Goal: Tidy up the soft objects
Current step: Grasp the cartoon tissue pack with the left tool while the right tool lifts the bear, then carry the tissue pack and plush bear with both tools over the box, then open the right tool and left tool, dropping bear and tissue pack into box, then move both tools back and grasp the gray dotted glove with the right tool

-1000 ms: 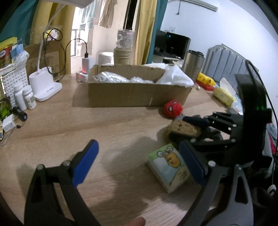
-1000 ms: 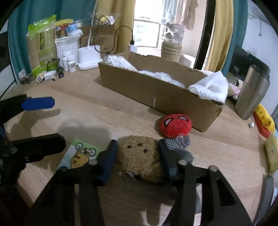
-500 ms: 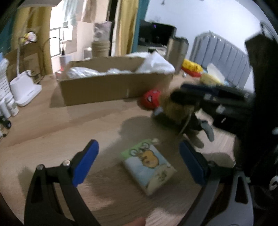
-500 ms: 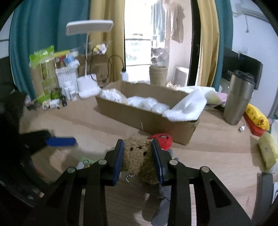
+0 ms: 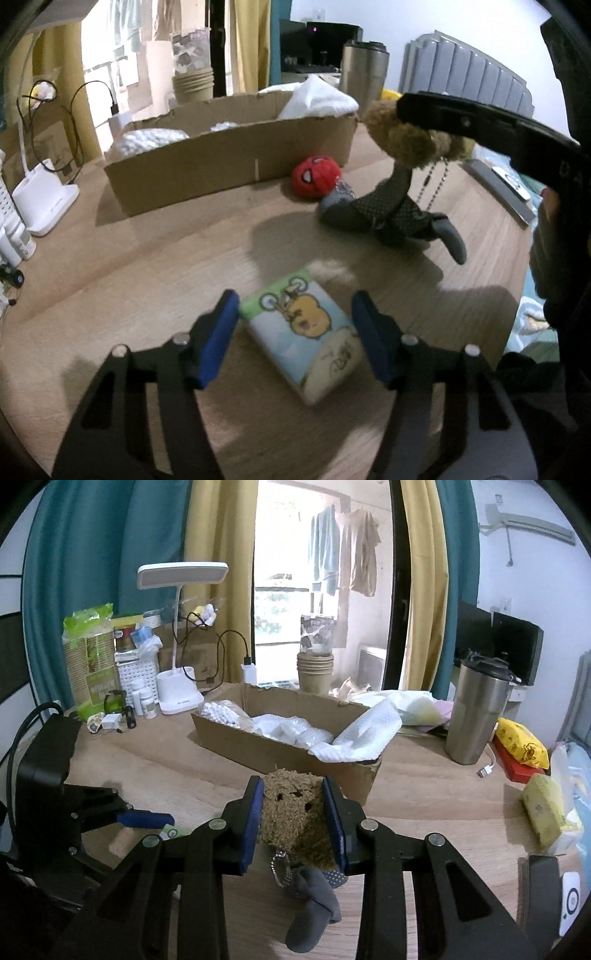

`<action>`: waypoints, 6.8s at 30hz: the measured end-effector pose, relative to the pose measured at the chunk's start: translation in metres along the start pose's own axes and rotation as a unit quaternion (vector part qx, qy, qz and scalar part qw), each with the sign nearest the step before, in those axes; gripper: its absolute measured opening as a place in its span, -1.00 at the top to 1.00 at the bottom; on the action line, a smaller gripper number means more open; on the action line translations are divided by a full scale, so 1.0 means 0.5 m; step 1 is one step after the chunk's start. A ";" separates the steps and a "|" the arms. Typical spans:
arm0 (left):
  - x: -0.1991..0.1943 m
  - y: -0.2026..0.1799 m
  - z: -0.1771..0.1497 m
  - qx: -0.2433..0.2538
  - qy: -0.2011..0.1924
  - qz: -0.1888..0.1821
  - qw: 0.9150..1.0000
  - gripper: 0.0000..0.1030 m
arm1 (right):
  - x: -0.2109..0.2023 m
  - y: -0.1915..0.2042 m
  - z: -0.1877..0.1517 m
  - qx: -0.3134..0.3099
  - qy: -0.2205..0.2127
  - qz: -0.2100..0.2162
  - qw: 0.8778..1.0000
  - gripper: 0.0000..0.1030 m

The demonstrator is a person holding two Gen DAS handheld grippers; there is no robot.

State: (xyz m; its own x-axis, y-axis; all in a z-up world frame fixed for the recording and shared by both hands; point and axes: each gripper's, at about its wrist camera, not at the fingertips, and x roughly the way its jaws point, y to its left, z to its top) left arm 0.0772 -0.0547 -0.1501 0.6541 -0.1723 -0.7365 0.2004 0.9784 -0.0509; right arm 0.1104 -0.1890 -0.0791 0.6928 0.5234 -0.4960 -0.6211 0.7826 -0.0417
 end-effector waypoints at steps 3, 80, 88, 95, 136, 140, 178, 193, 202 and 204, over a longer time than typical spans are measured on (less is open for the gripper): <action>0.000 0.003 0.001 -0.003 0.004 -0.003 1.000 -0.24 | -0.003 -0.002 -0.001 0.000 -0.002 0.001 1.000 0.32; -0.067 0.121 0.223 -0.063 -0.203 -0.004 0.977 -0.10 | 0.073 -0.011 0.117 -0.002 -0.042 -0.009 0.999 0.30; -0.045 0.137 0.233 -0.082 -0.209 0.008 0.974 -0.10 | 0.098 -0.017 0.129 0.003 -0.040 -0.010 0.999 0.30; -0.027 0.145 0.242 -0.095 -0.209 0.013 0.973 -0.10 | 0.123 -0.023 0.136 0.007 -0.038 -0.011 0.999 0.30; 0.049 0.175 0.264 -0.122 -0.191 0.026 0.973 -0.75 | 0.177 -0.098 0.141 0.082 -0.004 -0.021 0.996 -0.16; 0.047 0.177 0.259 -0.124 -0.193 0.030 0.973 -0.76 | 0.154 -0.105 0.138 0.085 -0.009 -0.030 0.996 -0.16; -0.026 0.123 0.195 -0.085 -0.168 0.014 0.982 -0.77 | 0.068 -0.080 0.000 0.090 0.050 -0.052 0.993 -0.16; -0.001 0.109 0.153 -0.077 -0.119 0.023 0.990 -0.77 | 0.099 -0.038 -0.078 0.091 0.118 -0.013 0.989 -0.16; 0.006 0.111 0.138 -0.082 -0.105 0.022 0.991 -0.77 | 0.107 -0.009 -0.088 0.061 0.139 -0.010 0.988 0.18; 0.004 0.111 0.135 -0.082 -0.104 0.022 0.991 -0.77 | 0.113 -0.004 -0.090 0.054 0.144 -0.006 0.988 0.27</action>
State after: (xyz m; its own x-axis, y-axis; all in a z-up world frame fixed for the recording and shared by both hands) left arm 0.1389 -0.0086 -0.1087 0.7996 -0.1318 -0.5859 0.0575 0.9879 -0.1438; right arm 0.1341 -0.1764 -0.1461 0.5577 0.4087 -0.7224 -0.5605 0.8274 0.0353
